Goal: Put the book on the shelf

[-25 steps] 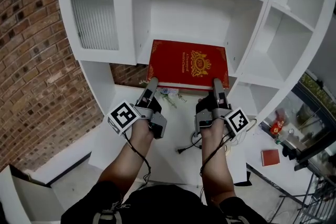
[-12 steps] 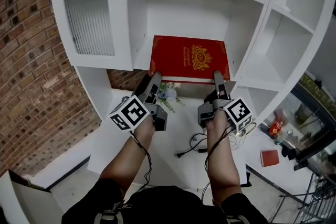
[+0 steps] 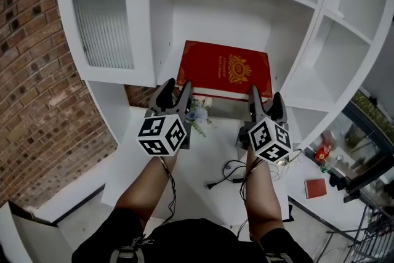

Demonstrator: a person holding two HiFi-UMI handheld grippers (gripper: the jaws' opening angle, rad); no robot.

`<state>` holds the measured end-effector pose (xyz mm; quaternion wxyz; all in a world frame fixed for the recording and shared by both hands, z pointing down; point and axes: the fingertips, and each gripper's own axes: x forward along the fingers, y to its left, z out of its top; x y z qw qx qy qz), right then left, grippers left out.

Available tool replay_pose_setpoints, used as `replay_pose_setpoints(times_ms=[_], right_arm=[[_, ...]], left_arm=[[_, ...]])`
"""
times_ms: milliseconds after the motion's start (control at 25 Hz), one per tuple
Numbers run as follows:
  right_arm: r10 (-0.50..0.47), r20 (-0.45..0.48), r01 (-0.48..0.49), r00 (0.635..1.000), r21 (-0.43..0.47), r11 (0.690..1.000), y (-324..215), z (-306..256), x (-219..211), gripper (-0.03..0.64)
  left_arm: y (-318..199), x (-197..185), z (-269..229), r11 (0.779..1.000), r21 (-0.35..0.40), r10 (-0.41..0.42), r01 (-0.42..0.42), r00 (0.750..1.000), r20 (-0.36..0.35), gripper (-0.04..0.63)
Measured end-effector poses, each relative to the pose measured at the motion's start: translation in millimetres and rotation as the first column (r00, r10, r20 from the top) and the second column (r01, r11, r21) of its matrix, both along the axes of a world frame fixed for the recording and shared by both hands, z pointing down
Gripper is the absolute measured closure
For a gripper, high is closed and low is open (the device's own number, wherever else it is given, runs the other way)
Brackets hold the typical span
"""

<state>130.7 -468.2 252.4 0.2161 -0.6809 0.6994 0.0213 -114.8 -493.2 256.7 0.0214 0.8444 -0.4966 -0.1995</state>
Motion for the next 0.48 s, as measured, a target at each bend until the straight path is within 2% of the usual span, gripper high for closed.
replay_pose_setpoints(times_ms=[120,240,360,480], right_arm=[[0.092,-0.154,-0.087,0.984,0.038,0.995,2,-12,-2,0.215],[0.133,-0.254,-0.121,0.958,0.064,0.991,-1,-21,-9,0.243],[0.137,-0.305,-0.122,0.942,0.068,0.99,-5,-25,-16,0.304],[0.131,-0.318,-0.12,0.939,0.053,0.991,-10,-25,-19,0.369]], left_arm=[[-3,2,-6,1.0,0.026,-0.007,0.006,0.999,0.036,0.388],[-6,3,-11,0.998,0.054,-0.023,0.018,0.996,0.081,0.399],[-9,6,-16,0.996,0.084,-0.047,0.036,0.99,0.133,0.419],[-15,8,-17,0.996,0.081,-0.033,0.022,0.989,0.143,0.419]])
